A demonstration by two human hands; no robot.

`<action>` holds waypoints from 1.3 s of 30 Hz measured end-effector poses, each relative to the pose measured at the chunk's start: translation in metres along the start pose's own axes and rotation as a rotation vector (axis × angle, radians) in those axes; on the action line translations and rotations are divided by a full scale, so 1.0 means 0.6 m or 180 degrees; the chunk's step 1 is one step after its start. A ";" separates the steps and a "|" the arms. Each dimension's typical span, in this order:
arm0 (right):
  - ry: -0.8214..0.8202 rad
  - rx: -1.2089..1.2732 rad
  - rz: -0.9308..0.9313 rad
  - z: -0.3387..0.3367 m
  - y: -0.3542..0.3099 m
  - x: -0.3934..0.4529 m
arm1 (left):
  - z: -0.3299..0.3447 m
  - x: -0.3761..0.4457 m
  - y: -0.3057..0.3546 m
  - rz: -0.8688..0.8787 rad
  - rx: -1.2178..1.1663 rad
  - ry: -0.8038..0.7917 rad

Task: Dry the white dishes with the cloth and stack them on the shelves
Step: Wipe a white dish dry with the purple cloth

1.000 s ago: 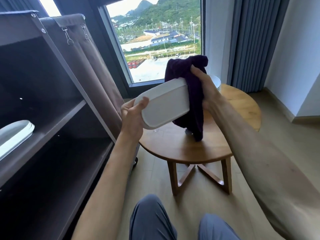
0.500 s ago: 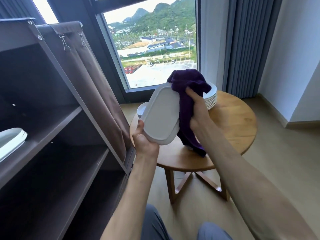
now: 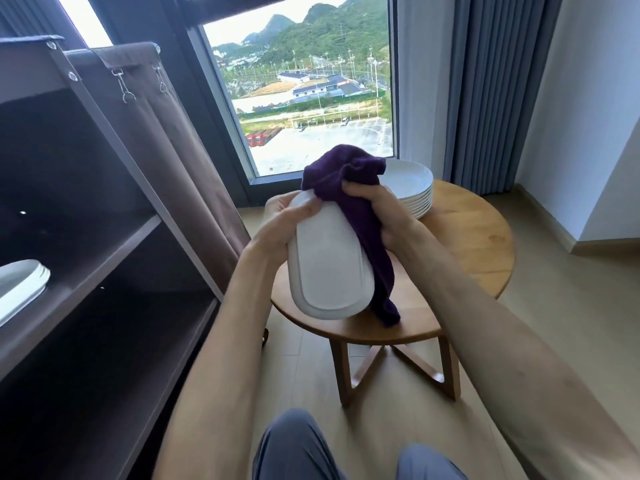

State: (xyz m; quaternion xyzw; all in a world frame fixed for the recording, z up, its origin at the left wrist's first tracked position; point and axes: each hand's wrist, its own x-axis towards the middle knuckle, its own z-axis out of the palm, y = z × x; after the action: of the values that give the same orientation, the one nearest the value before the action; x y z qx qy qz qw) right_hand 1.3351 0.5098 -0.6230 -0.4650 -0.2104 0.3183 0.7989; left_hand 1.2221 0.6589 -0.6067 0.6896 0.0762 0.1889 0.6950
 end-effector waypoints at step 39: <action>0.1219 -0.0379 -0.1086 0.010 0.078 -0.038 | 0.079 -0.031 -0.101 -0.0334 -0.1233 0.2192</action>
State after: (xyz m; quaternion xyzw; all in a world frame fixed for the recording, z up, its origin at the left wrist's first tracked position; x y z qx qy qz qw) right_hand 1.3004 0.5143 -0.6622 -0.5207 -0.1491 0.0722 0.8375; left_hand 1.2318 0.6096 -0.6674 0.4372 0.3029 0.3842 0.7547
